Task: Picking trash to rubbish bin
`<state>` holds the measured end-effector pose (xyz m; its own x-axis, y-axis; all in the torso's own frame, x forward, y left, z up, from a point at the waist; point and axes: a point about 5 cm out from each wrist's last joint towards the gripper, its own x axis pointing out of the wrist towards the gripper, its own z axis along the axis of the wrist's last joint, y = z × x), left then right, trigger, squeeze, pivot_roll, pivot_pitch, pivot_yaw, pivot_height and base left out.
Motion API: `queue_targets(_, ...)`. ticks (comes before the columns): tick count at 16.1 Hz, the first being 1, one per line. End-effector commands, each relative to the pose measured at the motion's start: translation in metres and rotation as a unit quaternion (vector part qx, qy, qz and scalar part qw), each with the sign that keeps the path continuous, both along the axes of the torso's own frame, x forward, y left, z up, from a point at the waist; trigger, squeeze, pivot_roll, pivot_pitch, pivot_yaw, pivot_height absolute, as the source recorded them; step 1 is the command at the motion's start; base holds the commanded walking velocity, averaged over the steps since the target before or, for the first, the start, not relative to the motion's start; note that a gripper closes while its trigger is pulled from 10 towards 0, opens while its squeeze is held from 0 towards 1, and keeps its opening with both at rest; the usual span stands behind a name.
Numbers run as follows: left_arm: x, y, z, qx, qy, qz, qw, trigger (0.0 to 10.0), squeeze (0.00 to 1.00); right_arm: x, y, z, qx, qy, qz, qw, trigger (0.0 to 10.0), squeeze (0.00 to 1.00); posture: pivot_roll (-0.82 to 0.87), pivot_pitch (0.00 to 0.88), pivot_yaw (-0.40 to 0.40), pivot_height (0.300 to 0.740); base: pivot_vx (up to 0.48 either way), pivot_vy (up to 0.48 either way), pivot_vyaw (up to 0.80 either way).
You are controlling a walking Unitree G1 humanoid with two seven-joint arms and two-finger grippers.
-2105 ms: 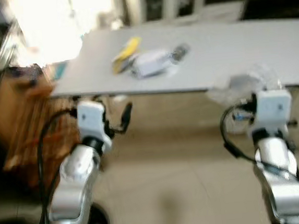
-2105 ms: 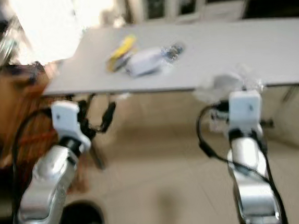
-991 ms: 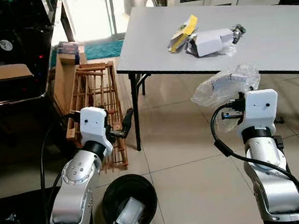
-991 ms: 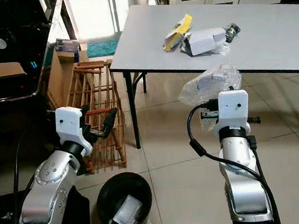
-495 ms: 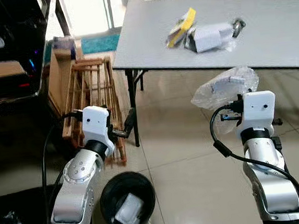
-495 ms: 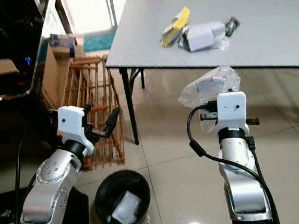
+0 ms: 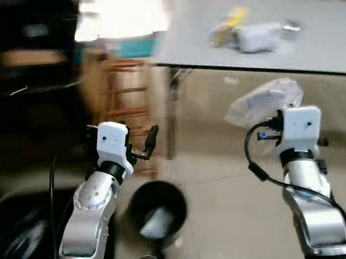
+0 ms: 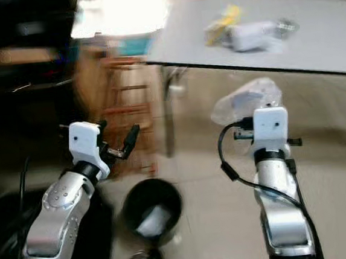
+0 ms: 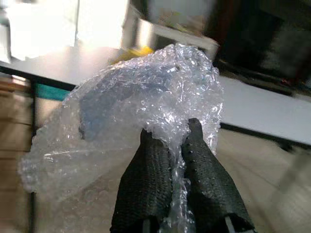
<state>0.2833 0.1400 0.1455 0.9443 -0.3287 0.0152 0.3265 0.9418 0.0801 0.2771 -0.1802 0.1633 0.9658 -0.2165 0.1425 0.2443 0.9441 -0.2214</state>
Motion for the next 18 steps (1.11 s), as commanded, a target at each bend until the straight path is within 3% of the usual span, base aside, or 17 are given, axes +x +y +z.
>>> queue_targets(1, -0.0004, -0.0019, -0.0005, 0.006, 0.003, -0.005, 1.000, 10.0, 0.00, -0.0017, 0.0000, -0.0035, -0.001, 0.006, 0.000, 1.000, 10.0, 0.00, 0.03, 0.097, 0.009, 0.740, -0.285, 0.000, 0.00)
queue_targets(18, 0.0002, -0.0088, -0.0001, 0.007, -0.007, -0.033, 0.999, 10.0, 0.00, -0.0013, -0.0042, -0.0079, -0.010, 0.018, -0.013, 1.000, 10.0, 0.00, 0.03, 0.109, 0.011, 0.740, -0.033, 0.000, 0.00)
